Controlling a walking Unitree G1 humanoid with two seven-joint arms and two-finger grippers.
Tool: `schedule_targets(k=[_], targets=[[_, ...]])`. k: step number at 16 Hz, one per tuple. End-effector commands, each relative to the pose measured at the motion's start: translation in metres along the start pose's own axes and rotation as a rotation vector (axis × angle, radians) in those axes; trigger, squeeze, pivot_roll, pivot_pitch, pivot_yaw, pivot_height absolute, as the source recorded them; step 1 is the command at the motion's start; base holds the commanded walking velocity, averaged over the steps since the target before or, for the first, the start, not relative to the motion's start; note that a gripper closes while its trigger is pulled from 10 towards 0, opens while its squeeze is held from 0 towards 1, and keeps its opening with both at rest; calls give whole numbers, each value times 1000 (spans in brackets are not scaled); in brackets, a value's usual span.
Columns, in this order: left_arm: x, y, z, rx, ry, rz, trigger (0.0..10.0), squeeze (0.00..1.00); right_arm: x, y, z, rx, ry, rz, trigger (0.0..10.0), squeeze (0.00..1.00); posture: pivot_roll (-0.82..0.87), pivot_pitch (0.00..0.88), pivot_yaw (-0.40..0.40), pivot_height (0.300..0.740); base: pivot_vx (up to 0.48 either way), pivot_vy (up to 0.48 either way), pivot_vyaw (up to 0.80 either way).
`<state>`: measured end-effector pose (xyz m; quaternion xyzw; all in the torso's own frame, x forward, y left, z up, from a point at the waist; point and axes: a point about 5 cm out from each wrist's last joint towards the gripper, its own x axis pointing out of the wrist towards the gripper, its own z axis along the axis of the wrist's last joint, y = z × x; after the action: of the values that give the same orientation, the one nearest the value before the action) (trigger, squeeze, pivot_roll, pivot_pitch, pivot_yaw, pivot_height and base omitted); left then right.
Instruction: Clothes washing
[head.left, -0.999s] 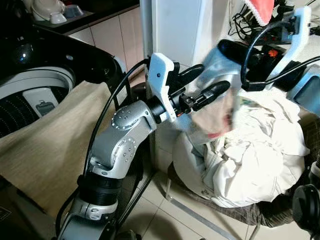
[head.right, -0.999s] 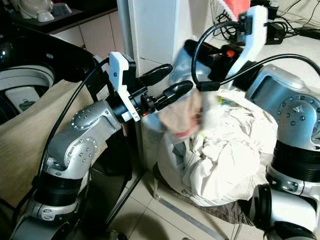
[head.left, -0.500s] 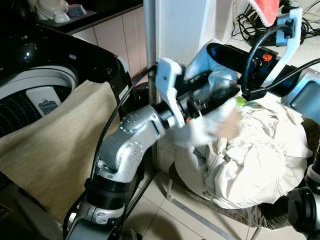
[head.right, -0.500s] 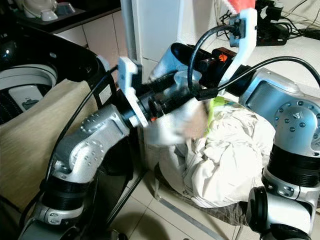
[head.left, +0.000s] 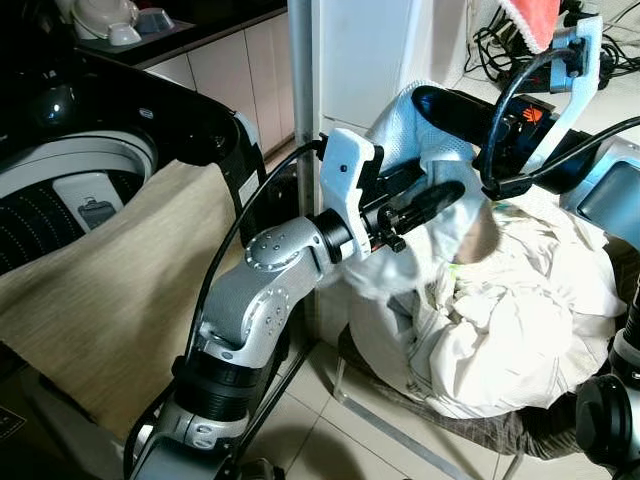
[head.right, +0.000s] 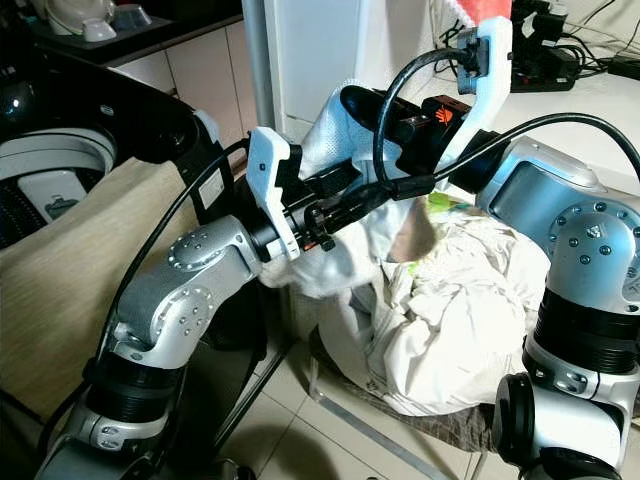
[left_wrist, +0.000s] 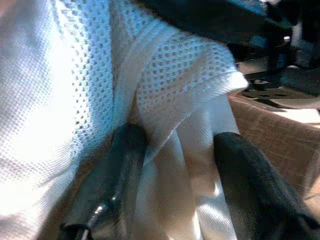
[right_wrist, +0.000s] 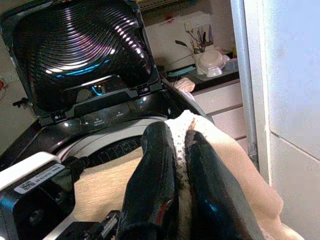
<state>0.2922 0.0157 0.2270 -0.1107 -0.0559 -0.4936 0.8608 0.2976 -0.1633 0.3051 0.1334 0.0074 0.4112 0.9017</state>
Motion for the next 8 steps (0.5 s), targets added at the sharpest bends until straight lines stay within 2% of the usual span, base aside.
schedule_targets(k=[1,5,8], targets=[[1,2,-2,8,8,27,0,0,0,10,10,-35,-33,35,0,0,-129,0,48,740,0,0,0],[2,5,-1,20,-11,65,0,0,1,11,10,-36,-35,30,0,0,-130,0,47,740,0,0,0],[0,13,1,36,-39,129,0,0,1,10,10,-40,-31,16,0,0,-131,0,46,740,0,0,0]])
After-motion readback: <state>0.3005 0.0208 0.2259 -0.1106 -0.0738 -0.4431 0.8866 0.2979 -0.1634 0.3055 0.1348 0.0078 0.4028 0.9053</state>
